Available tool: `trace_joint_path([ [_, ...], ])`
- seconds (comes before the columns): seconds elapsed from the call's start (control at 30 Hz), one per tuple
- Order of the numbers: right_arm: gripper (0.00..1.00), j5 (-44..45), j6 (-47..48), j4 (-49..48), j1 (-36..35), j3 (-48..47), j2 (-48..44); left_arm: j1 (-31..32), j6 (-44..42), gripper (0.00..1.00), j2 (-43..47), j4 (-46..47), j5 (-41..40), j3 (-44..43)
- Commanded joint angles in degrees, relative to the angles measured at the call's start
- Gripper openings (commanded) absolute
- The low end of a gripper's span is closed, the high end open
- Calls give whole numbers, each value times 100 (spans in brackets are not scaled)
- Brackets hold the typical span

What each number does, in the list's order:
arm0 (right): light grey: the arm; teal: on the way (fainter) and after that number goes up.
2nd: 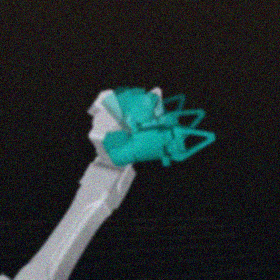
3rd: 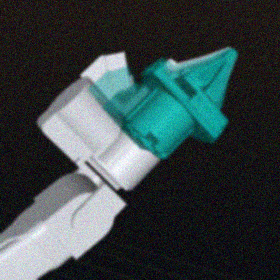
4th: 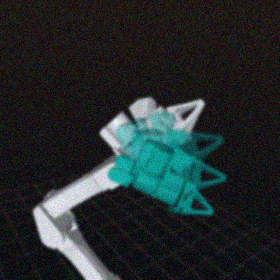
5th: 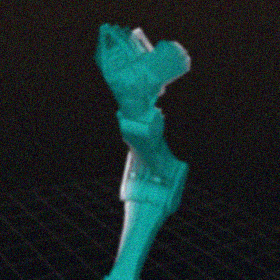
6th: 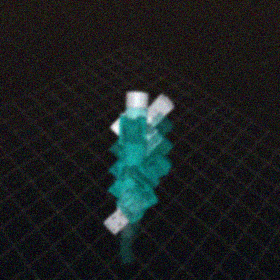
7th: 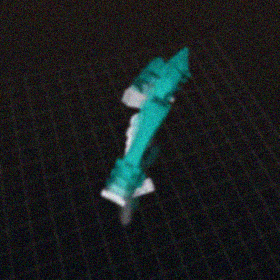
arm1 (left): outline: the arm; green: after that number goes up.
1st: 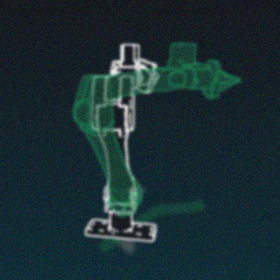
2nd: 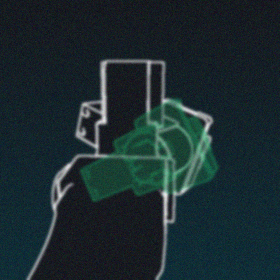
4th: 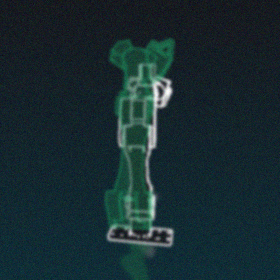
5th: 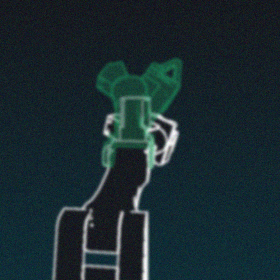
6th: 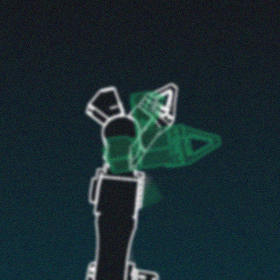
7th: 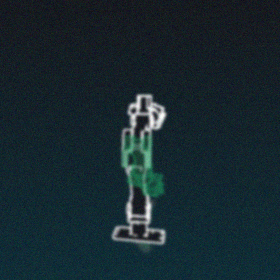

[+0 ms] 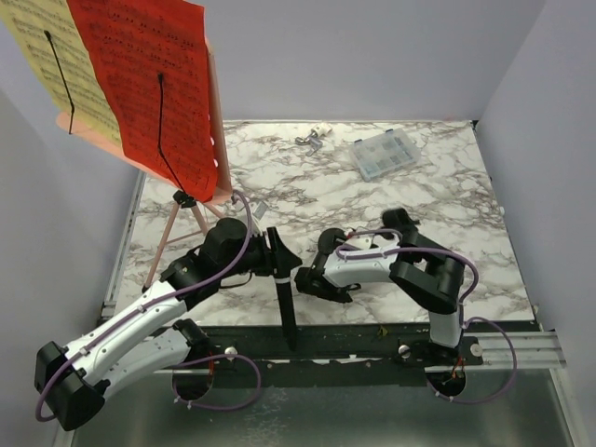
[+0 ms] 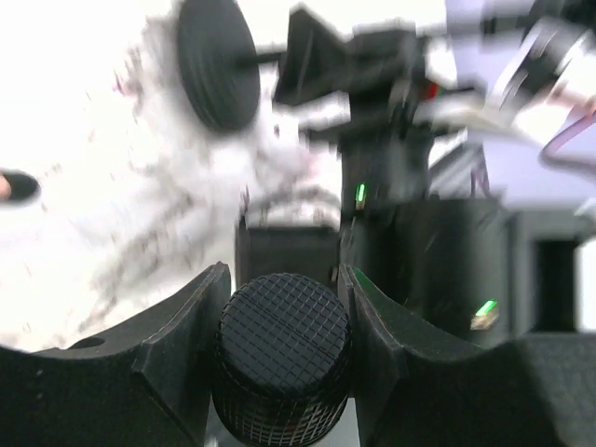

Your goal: Set up the instrument practice props

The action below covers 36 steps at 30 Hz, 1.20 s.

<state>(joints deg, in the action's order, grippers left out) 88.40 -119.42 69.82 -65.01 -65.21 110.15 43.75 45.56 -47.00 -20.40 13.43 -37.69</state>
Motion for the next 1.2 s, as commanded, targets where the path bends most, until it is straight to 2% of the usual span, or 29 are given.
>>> trace_joint_path([
  [0.0,66,-177,-78,1166,-354,368,164,-118,67,0,25,1098,-451,-180],
  [0.13,81,7,-54,1169,-498,580,-56,-121,41,0,-14,1109,-433,-217],
  [0.23,86,98,-61,1176,-621,745,-256,-124,41,0,-34,1116,-438,-201],
  [0.47,85,195,96,1170,-745,916,-694,-123,72,0,-102,1170,-376,-178],
  [0.6,84,195,99,1166,-768,975,-1275,-120,100,0,-81,1178,-376,-162],
  [0.67,84,141,-267,1165,-772,1052,-1553,-126,110,0,-97,1183,-373,-146],
  [0.77,83,-7,-1443,1163,-784,1180,-1872,-129,142,0,-136,1243,-346,-125],
  [0.93,85,195,-3055,1165,-676,1034,-1782,-128,216,0,-178,1371,-258,-77],
  [1.07,79,-73,-3657,1170,-501,580,-1799,-121,297,0,-130,1406,-201,-16],
  [1.17,77,-90,-3608,1163,-229,353,-1945,-127,321,0,-72,1433,-200,39],
])
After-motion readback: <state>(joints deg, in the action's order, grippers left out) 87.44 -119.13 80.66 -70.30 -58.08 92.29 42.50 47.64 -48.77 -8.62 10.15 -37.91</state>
